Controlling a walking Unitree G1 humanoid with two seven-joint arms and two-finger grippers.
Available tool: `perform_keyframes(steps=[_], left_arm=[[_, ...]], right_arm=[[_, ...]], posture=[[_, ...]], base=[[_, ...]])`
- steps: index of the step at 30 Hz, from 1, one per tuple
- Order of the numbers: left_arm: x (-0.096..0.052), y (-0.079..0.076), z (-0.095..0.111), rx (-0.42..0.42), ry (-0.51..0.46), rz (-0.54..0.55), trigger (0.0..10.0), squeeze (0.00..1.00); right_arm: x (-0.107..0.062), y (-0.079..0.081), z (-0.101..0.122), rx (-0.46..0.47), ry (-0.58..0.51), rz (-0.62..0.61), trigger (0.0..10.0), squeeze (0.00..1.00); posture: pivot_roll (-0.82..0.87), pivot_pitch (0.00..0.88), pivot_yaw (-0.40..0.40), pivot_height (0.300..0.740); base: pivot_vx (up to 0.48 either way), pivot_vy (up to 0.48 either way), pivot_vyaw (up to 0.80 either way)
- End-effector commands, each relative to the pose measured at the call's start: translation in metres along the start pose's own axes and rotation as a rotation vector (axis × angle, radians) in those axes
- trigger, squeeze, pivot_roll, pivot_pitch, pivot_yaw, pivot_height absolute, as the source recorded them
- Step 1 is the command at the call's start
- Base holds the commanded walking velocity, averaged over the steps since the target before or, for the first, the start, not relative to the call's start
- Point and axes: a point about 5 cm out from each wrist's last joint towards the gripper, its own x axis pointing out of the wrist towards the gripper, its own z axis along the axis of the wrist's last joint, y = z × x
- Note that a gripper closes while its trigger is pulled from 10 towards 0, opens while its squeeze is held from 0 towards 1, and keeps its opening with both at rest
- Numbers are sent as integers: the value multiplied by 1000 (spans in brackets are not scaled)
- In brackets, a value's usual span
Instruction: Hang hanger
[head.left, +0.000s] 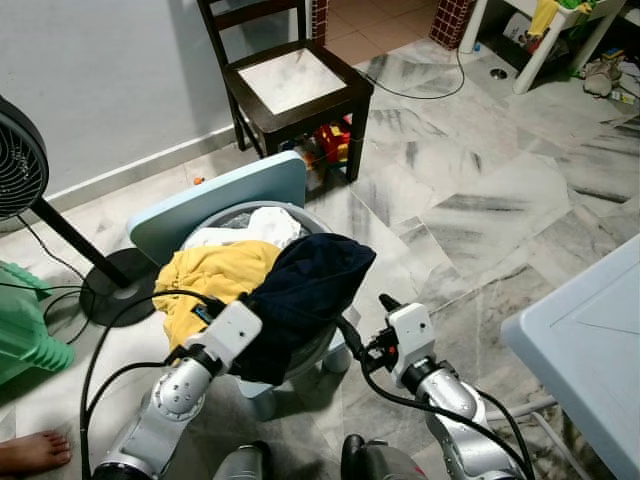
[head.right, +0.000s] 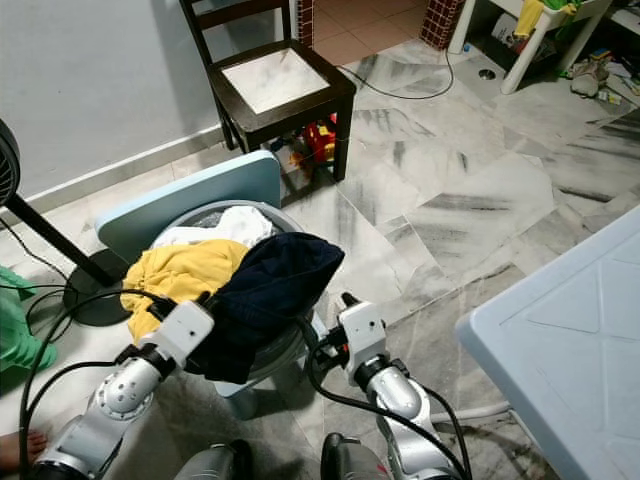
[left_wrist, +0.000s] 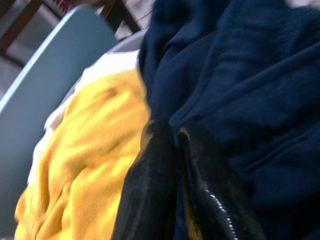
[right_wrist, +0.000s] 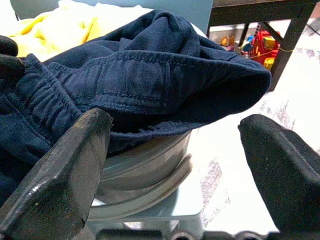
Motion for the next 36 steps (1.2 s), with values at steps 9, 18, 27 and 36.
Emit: perform_keyframes(steps=[9,18,27,36], left_arm=[[-6,-13,-6,-27,-18,9,0,0],[-5,-7,-12,-234,-9,132,10000,1000],[5,-11,3,-380,-40,114,10000,1000],[11,0,3,-563,1,202,10000,1000]], right_arm=[[-1,2,-4,-1,10,2,10000,0],[-1,4,-6,0,17,6,10000,0],[0,4,-5,0,14,5,10000,0],[-1,5,-6,3,14,3,10000,0]], posture=[[76,242,-9,740],[76,242,-9,740],[79,242,-4,740],[70,239,-1,740]], base=[[0,0,0],[0,0,0],[0,0,0],[0,0,0]])
